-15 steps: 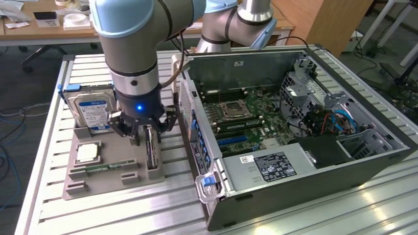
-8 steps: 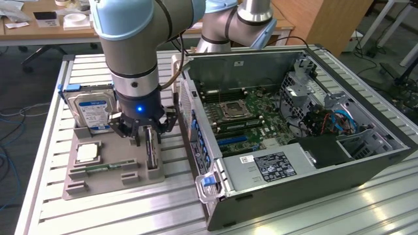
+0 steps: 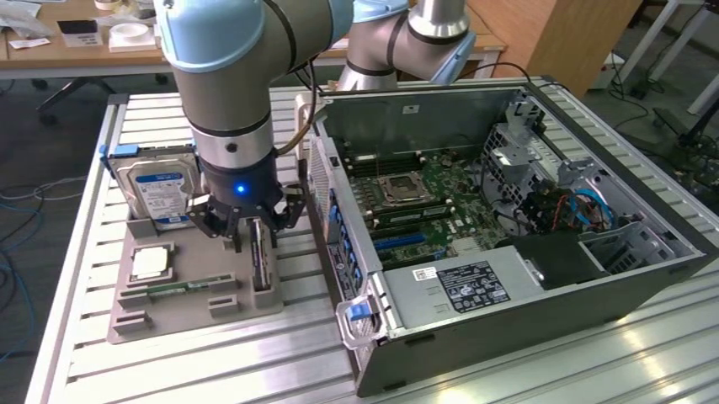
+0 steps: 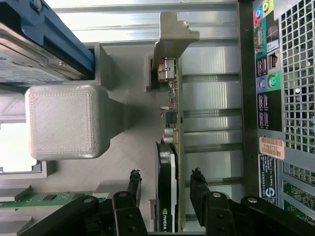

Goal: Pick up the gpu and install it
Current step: 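Pick up the gpu and move the gpu toward the slot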

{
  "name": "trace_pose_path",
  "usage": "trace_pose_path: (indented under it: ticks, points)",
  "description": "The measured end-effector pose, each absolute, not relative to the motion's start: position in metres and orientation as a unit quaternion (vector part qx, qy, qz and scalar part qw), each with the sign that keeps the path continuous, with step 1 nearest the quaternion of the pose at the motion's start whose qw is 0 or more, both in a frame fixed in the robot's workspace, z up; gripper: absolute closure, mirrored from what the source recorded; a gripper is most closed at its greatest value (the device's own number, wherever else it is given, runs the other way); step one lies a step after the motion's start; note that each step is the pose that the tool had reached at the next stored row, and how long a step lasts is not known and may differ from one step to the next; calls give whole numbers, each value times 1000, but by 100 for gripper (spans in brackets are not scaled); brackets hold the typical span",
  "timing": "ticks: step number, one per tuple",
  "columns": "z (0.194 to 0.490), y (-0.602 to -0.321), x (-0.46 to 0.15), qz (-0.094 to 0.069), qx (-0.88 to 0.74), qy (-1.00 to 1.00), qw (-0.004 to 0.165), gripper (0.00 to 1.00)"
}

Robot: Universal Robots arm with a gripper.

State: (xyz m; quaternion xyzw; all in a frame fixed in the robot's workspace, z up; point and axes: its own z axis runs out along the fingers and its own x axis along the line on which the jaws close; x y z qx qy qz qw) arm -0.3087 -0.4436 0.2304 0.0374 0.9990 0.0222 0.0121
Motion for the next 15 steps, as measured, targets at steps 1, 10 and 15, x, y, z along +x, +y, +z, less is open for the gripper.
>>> trace_pose_path:
  ticks: [1,10,15]
  points:
    - [230,-444,-309,22,37,999,12,47]
    - [229,-442,-308,22,37,999,12,47]
    - [230,-442,-308,22,37,999,12,47]
